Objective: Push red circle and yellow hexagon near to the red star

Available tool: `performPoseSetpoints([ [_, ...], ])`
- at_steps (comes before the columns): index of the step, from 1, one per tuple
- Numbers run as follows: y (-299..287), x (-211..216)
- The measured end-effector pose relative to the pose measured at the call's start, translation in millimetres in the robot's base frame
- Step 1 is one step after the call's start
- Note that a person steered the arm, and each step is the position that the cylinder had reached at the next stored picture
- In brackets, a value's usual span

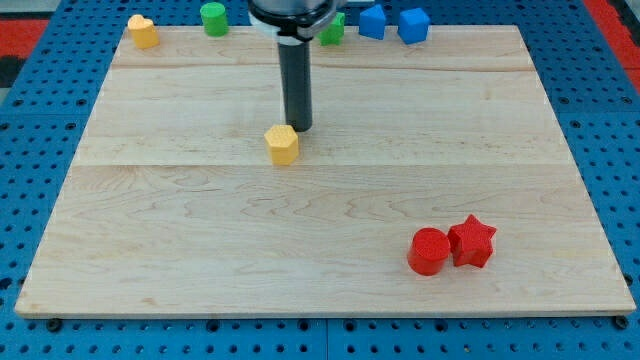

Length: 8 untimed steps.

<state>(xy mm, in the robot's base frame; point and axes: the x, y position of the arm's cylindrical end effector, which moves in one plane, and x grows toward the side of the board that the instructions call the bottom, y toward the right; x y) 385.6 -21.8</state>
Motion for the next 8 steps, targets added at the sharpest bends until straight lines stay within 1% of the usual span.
performPoseSetpoints([
  [6,-10.2,4.1],
  [8,-51.0,-7.1],
])
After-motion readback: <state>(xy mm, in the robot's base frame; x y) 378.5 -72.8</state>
